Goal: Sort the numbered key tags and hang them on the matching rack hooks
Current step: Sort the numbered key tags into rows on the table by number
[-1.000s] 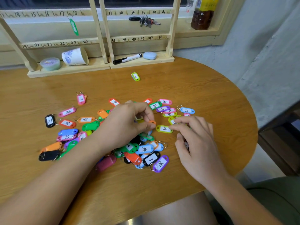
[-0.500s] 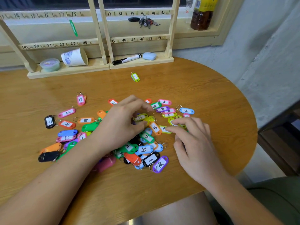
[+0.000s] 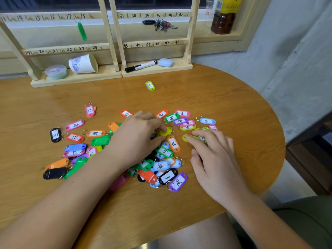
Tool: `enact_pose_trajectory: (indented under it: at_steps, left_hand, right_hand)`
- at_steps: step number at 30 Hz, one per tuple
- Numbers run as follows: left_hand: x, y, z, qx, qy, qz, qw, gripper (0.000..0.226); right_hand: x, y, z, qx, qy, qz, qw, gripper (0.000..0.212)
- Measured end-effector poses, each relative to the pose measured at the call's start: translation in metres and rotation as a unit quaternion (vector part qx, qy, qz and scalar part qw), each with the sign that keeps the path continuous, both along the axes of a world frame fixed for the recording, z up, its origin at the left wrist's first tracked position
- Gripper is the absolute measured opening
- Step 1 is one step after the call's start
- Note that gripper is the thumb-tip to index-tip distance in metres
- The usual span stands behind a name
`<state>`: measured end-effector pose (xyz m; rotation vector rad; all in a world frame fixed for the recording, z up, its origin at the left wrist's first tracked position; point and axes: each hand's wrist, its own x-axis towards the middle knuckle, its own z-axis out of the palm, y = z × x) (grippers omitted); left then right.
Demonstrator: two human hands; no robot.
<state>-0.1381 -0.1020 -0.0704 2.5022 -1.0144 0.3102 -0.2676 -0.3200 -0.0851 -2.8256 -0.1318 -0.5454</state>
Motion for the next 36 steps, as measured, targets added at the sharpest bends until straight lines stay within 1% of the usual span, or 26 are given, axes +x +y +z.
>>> enact_pose_trajectory:
  at_steps: [2,4,8,11,14,17,20,22,26,29,33,36]
  left_hand:
    - [0.001,-0.001,0.001,0.013,-0.026,0.001,1.0,0.018]
    - [0.001,-0.001,0.002,0.011,-0.042,0.005,0.999,0.016]
    - [0.003,-0.002,0.002,-0.047,0.002,0.025,0.999,0.019]
    - [0.004,-0.002,0.001,-0.061,0.035,0.017,0.997,0.022]
    - [0.004,0.005,0.005,-0.084,0.031,0.031,0.995,0.019]
    - [0.003,0.014,0.011,-0.085,0.028,0.027,0.996,0.015]
    - [-0.001,0.019,0.012,-0.051,0.023,0.005,0.998,0.027]
    - [-0.002,0.02,0.011,-0.023,0.025,0.011,0.999,0.038]
    - [-0.002,0.016,0.01,0.014,0.037,0.018,0.999,0.051]
    - [-0.002,0.012,0.007,0.021,0.059,0.012,0.998,0.058]
    - [-0.001,0.01,0.004,0.035,0.097,-0.006,0.995,0.064]
    - [-0.001,0.011,0.006,-0.012,0.119,-0.017,0.993,0.068]
  right_hand:
    - [-0.001,0.002,0.002,-0.016,0.023,0.046,0.999,0.046]
    - [-0.001,0.003,0.004,-0.026,0.039,0.068,0.997,0.047]
    - [0.0,0.003,0.004,-0.023,0.044,0.058,0.997,0.047]
    - [-0.001,0.002,0.002,-0.027,0.034,0.045,0.998,0.044]
    - [-0.002,0.001,0.002,-0.021,0.024,0.028,0.999,0.04]
    - [-0.002,0.0,0.002,-0.013,0.022,0.022,0.999,0.043]
    - [-0.001,0.001,0.002,-0.007,0.024,0.033,0.999,0.046]
    - [0.0,0.003,0.004,-0.007,0.028,0.051,0.998,0.046]
    - [0.007,0.014,0.008,-0.008,0.05,0.086,0.995,0.048]
    - [0.013,0.022,0.008,-0.024,0.068,0.09,0.993,0.045]
    - [0.013,0.02,0.007,-0.034,0.062,0.066,0.995,0.044]
    - [0.011,0.015,0.006,-0.037,0.05,0.024,0.998,0.044]
